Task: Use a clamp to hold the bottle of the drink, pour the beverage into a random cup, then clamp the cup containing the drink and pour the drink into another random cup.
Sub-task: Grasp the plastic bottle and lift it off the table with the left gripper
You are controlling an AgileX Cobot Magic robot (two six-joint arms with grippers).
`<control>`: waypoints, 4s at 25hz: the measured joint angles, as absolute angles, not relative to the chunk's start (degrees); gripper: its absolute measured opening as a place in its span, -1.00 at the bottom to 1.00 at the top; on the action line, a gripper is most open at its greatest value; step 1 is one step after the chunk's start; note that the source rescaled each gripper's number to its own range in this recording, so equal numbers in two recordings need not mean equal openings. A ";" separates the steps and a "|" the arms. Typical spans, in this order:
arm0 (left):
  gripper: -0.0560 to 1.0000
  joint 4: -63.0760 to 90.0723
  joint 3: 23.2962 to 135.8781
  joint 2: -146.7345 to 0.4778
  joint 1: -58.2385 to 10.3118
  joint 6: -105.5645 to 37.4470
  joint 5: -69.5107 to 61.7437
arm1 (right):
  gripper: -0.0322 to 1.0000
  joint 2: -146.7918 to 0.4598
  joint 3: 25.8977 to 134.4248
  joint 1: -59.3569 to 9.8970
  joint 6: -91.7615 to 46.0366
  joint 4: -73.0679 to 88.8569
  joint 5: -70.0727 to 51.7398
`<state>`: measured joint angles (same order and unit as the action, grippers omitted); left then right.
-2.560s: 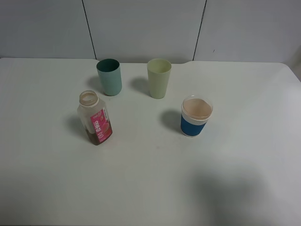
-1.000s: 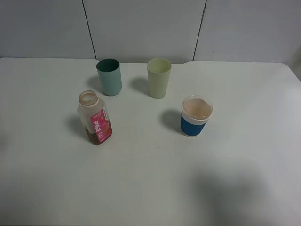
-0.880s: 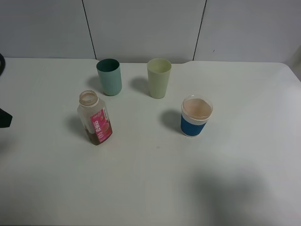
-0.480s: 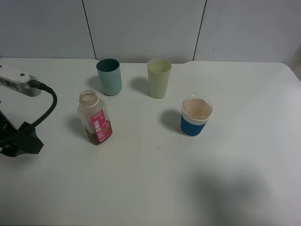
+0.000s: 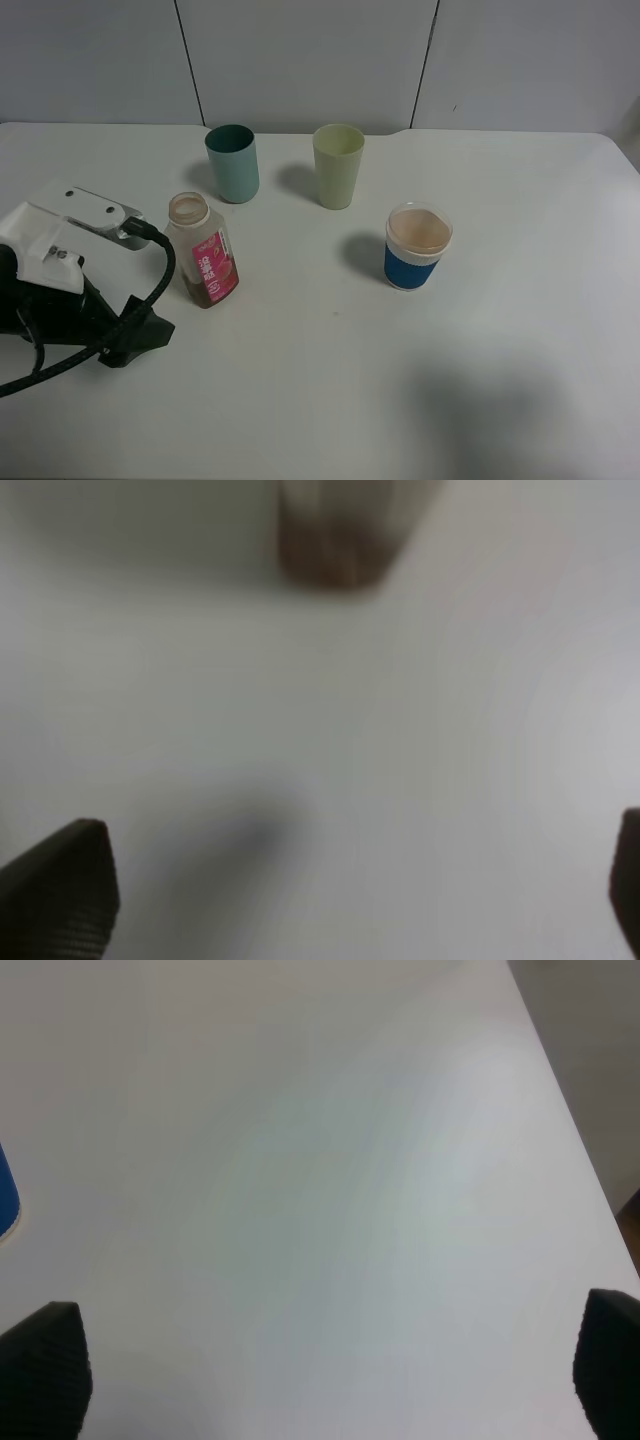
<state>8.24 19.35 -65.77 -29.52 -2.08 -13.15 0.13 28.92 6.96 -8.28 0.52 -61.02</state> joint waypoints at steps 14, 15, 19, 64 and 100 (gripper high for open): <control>1.00 -4.26 10.00 -75.57 -29.99 9.12 26.71 | 0.79 0.13 28.92 6.96 -8.28 0.52 -61.02; 1.00 -4.95 9.95 -76.71 -29.99 9.24 29.17 | 0.79 0.13 28.92 6.96 -8.28 0.52 -61.02; 1.00 -5.84 9.90 -82.78 -29.99 9.30 36.94 | 0.79 0.13 28.92 6.96 -8.28 0.52 -61.02; -0.89 -5.29 14.99 -111.18 -29.99 7.19 69.37 | 0.79 0.13 28.92 6.96 -8.28 0.52 -61.02; -0.81 69.33 26.58 -104.50 -48.34 -50.74 63.90 | 0.79 0.13 28.92 6.96 -8.28 0.52 -61.02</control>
